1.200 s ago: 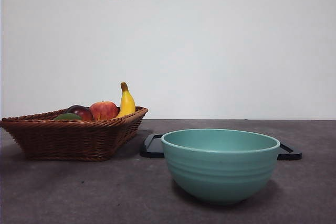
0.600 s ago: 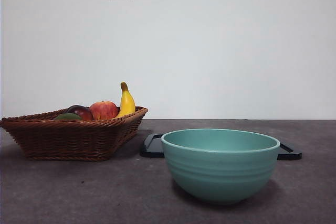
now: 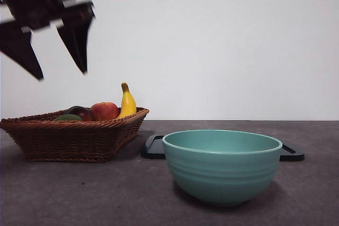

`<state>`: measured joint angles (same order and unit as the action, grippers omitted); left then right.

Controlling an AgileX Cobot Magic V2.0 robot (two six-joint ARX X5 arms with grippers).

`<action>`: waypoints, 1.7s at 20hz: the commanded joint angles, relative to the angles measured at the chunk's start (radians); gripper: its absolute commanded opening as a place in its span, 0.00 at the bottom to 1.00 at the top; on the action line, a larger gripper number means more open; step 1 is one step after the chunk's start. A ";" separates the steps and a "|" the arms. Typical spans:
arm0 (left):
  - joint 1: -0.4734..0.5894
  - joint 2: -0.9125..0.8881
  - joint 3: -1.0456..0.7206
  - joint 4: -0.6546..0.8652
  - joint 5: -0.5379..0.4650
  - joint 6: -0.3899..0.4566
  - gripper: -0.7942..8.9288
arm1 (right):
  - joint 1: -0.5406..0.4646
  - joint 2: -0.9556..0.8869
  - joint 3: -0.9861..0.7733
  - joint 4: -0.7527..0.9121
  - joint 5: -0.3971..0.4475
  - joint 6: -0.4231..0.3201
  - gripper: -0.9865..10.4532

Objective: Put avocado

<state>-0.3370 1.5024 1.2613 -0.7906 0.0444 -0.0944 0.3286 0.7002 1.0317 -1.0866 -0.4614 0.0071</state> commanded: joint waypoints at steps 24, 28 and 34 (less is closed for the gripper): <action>-0.058 0.164 0.140 0.065 -0.032 0.001 0.23 | 0.006 0.005 0.018 0.009 -0.002 0.007 0.46; -0.183 0.014 0.140 0.030 0.116 0.010 0.23 | 0.006 0.004 0.018 0.009 0.018 0.007 0.46; -0.410 0.077 0.140 0.023 0.145 0.031 0.23 | 0.006 0.005 0.018 0.008 0.020 0.007 0.46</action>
<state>-0.7467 1.5646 1.3830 -0.7761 0.1864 -0.0792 0.3286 0.7002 1.0317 -1.0866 -0.4427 0.0074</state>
